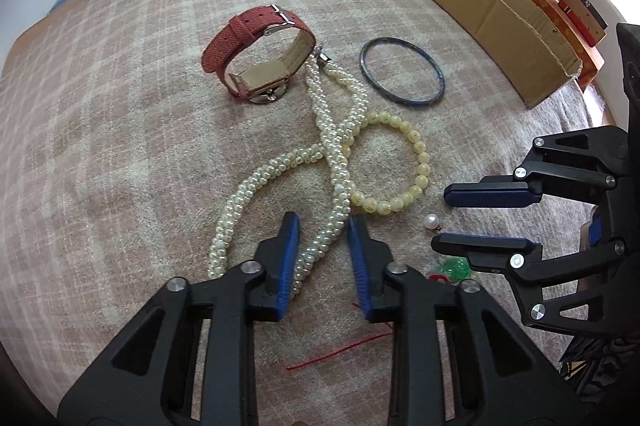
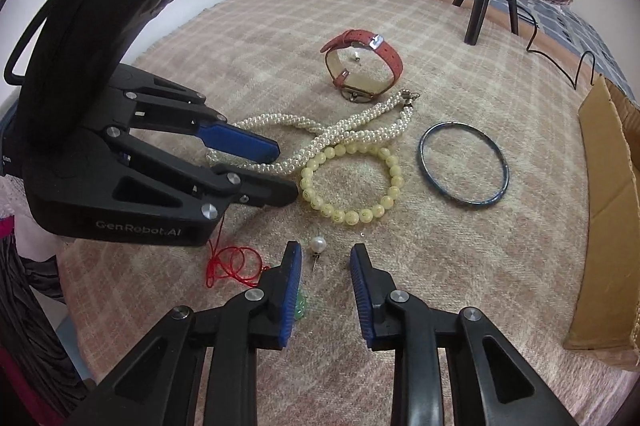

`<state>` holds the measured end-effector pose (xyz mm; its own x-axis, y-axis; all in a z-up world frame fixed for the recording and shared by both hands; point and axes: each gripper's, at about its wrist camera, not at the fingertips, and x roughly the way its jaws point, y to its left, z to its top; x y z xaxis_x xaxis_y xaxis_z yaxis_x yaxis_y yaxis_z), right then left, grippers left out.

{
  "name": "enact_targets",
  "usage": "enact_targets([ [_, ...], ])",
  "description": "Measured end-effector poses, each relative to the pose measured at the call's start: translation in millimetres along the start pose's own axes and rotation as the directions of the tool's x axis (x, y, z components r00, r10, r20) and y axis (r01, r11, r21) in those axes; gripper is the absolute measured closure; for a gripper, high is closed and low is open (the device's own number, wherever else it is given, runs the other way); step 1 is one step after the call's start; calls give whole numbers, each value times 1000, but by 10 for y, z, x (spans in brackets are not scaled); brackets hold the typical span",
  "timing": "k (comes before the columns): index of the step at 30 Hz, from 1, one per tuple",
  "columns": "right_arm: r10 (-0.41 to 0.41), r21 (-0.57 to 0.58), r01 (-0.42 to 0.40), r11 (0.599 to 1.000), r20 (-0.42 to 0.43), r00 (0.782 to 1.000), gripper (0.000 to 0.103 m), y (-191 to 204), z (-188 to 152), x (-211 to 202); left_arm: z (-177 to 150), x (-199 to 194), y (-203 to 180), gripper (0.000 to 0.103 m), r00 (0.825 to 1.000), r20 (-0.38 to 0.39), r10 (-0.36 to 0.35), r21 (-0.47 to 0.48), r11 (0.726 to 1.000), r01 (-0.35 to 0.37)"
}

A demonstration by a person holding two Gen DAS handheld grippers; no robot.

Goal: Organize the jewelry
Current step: 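Close the right tool on the twisted pearl strand near the bead bracelet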

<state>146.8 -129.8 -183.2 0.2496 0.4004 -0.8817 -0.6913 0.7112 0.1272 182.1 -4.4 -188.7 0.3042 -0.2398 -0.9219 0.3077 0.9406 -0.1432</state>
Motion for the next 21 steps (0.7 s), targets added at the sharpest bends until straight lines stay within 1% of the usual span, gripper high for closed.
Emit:
enact_targets([
  [3,-7,-3,7,1000,-2,1000,78,1,8,28,4,9,39,90,1000,2,6,-9,1000,-6],
  [7,-11,-6,11,1000,2,1000,79,13,37,45,-9,5,56,95,1000,6,11,-18,1000,-10],
  [12,-16,-23,16,1000,2,1000,82,55,66,82,-44,-17,56,96,1000,14,19,-18,1000,-18],
  [15,-43,-50,43,998,-5,999,86,107,70,116,-58,-39,59,96,1000,19,17,-22,1000,-17],
  [16,-46,-55,46,997,-3,999,88,120,73,121,-61,-52,65,96,1000,23,17,-27,1000,-17],
  [17,-45,-55,45,997,-2,999,94,125,77,123,-63,-69,74,96,999,29,19,-33,999,-18],
  [18,-46,-53,45,998,-2,999,97,127,78,123,-64,-86,81,97,999,34,20,-37,999,-19],
  [21,-50,-50,50,998,0,999,97,144,81,113,-64,-168,124,97,998,59,12,-62,998,-9],
])
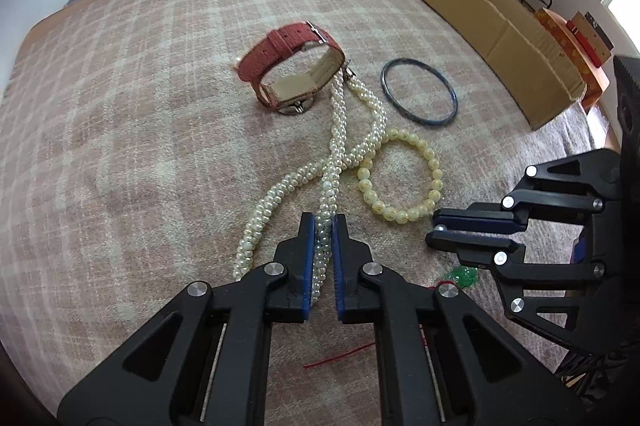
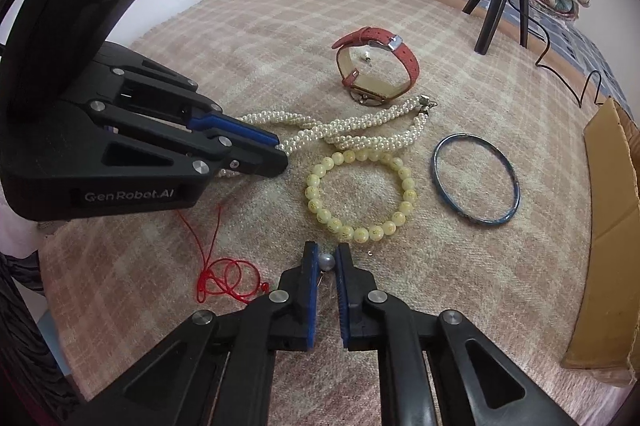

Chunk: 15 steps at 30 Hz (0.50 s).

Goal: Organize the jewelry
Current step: 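Close the right tool on the twisted pearl strand near the bead bracelet, then lift the twisted pearl strand with the right tool and carry it over the box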

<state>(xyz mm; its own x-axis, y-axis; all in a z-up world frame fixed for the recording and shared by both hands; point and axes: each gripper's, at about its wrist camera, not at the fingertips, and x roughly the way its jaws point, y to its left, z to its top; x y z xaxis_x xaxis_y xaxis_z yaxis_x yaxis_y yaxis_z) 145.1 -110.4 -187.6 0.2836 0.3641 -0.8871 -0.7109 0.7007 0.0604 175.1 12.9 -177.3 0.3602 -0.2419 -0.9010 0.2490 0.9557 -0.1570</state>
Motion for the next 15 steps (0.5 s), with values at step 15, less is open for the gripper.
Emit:
enact_targets([
  [15,-23,58,17,998,102,995,97,-65,19,-487,328,-793,41,97,952,181,-246,-127,954,270],
])
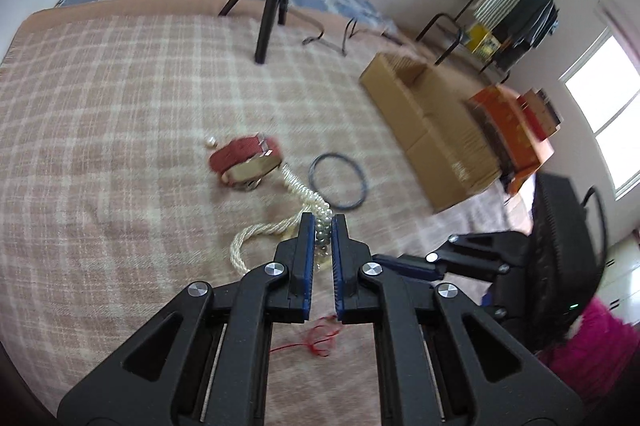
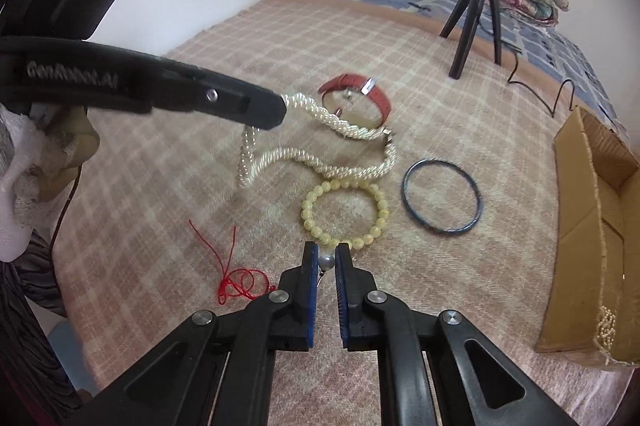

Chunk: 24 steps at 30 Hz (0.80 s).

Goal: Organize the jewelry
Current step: 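Lift the twisted pearl strand with the right tool and carry it over the box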

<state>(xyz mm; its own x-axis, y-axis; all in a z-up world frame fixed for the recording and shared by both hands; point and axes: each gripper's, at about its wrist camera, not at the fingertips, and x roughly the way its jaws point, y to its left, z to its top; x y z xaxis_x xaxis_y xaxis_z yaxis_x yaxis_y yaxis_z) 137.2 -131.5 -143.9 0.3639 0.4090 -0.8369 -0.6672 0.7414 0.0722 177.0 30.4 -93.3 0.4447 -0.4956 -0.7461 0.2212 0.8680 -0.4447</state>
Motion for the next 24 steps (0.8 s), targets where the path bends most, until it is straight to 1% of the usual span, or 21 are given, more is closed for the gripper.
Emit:
enact_targets([
  [5,-12,26,10,1000,52,999,97,-68,41,-204,155,-227,-89,97,997,68,-44,-20,999,46],
  [10,-30,53,25,998,95,995,97,-148,55,-405,238,-360,-167,97,992,101,-82,-25,996,85],
  [14,-50,78,40,996,133,990,97,-239,41,-584,282,-463,-281,97,987,125,-99,-15,995,101],
  [17,-72,105,55,993,164,984,97,-346,34,-724,319,-537,-403,97,983,147,-106,12,994,105],
  [24,-129,179,91,980,210,969,97,-734,8,-1002,468,-650,-673,97,973,185,-135,56,990,127],
])
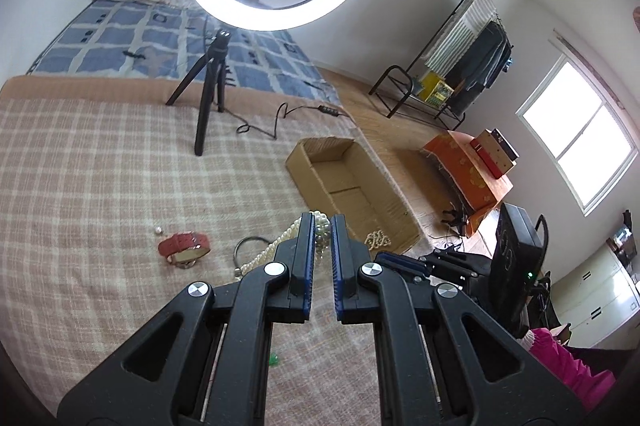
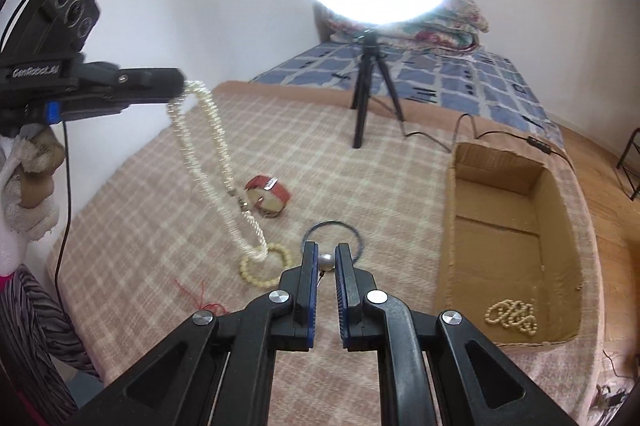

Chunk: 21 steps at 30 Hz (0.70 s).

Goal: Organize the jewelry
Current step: 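Lift the twisted pearl strand with the right tool and carry it over the box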

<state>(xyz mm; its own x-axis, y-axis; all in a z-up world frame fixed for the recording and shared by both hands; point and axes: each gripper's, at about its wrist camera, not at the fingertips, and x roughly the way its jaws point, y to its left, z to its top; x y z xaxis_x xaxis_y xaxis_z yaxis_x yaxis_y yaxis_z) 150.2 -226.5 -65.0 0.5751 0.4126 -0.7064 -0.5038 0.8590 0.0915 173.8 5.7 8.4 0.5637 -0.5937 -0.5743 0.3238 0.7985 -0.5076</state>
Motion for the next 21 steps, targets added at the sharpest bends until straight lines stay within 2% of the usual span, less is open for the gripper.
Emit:
enact_targets([
  [5,-51,55,49,997,32,998,97,-338,37,-138,145,76,-215,97,1000,14,-25,32,999,24],
  [6,-59,69,56,996,37,998,97,-405,41,-161,182,95,-255,102,999,16,-29,39,999,28],
  [13,-101,147,94,985,42,994,97,-819,-12,-250,490,317,-562,102,998,36,-61,92,994,57],
  [21,-123,166,117,979,24,992,97,-1002,-105,-289,475,604,-583,102,1000,-3,-20,120,993,20],
])
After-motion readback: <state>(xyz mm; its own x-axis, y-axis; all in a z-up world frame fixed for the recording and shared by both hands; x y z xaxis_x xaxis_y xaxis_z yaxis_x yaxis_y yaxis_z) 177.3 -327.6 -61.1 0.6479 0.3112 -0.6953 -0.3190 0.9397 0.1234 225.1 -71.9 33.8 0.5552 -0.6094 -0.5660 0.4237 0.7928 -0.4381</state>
